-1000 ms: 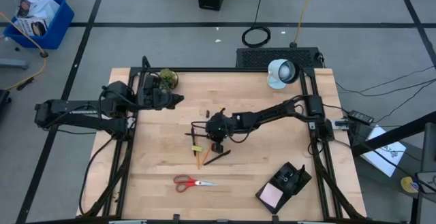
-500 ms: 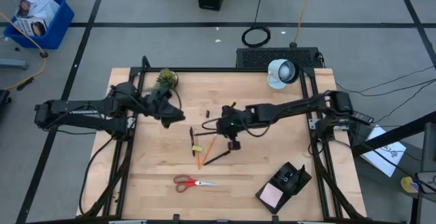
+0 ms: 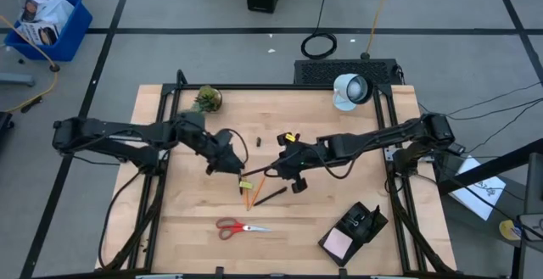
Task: Pick and place office supplies into organizer
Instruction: Put the black pen into the desk organizer
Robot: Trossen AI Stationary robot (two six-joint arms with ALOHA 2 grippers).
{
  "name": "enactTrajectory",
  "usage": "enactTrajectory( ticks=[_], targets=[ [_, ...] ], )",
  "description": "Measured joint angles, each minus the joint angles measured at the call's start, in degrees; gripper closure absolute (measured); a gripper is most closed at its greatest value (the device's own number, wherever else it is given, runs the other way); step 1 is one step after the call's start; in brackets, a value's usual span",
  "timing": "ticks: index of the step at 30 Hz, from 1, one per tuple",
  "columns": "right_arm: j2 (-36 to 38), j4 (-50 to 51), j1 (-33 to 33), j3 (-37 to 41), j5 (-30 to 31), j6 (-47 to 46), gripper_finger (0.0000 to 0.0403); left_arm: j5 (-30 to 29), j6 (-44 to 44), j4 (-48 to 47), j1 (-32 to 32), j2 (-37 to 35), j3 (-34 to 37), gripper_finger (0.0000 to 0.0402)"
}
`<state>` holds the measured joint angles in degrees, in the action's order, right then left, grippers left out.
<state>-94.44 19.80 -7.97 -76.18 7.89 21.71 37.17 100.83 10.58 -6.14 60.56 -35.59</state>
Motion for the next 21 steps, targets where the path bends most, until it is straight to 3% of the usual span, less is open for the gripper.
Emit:
enactTrajectory(
  ticks=[11,21],
  targets=[
    [0.4,-0.2,-3.5,0.0,-3.5,1.0,0.0374,1.5,-8.1,1.4,0.3,3.5,0.0,0.0236],
    [0.4,-6.7,-4.3,0.0,-1.7,2.0,0.0374,0.0,-9.7,0.2,2.4,3.6,0.0,0.0236]
  ],
)
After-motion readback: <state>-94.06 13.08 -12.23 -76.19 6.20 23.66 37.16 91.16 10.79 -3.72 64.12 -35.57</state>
